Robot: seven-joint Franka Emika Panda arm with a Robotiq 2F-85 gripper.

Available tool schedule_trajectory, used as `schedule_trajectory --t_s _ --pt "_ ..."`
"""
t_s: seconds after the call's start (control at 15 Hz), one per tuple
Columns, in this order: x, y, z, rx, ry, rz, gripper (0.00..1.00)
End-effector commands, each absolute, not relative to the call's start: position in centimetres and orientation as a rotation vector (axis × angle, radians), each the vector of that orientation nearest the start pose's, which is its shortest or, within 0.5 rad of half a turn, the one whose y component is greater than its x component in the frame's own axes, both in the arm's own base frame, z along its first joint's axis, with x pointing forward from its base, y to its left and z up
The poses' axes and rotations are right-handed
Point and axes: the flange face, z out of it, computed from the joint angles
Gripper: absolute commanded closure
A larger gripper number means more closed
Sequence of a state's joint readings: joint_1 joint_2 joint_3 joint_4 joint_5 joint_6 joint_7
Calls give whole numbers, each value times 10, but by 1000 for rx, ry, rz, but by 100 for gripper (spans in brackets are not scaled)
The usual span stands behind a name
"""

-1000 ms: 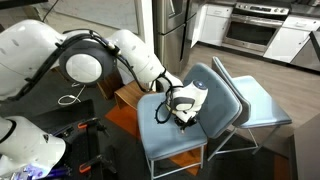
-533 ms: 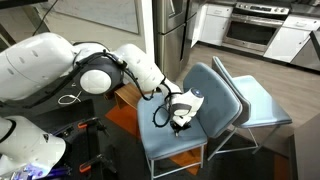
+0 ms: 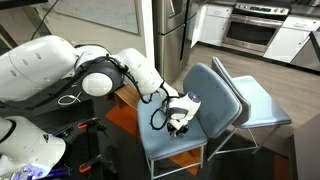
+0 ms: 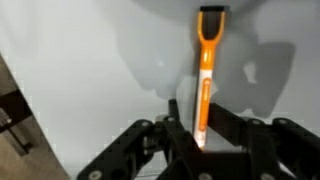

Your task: Take the pen out of the bowl and put it on the chair

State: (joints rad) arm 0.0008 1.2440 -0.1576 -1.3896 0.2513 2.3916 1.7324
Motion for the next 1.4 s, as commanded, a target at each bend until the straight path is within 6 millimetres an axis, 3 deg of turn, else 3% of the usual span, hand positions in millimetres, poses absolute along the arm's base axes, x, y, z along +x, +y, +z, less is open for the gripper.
schedule_trajectory --t_s 0.0,0.13,0.2,0.33,0.6,0.67,1.07,1.33 --pt "633 -77 -56 -1793 2714 231 27" --pt "633 -64 -49 -1848 2645 233 12" --pt "639 -73 -61 -1814 2715 223 30" --pt "639 -64 -58 -1839 2682 233 14" --pt "638 -64 -56 -1853 2670 237 12" --pt "638 -64 -56 -1853 2670 237 3" --pt "629 -69 -25 -1843 2633 139 0" --pt "606 -61 0 -1827 2610 30 0"
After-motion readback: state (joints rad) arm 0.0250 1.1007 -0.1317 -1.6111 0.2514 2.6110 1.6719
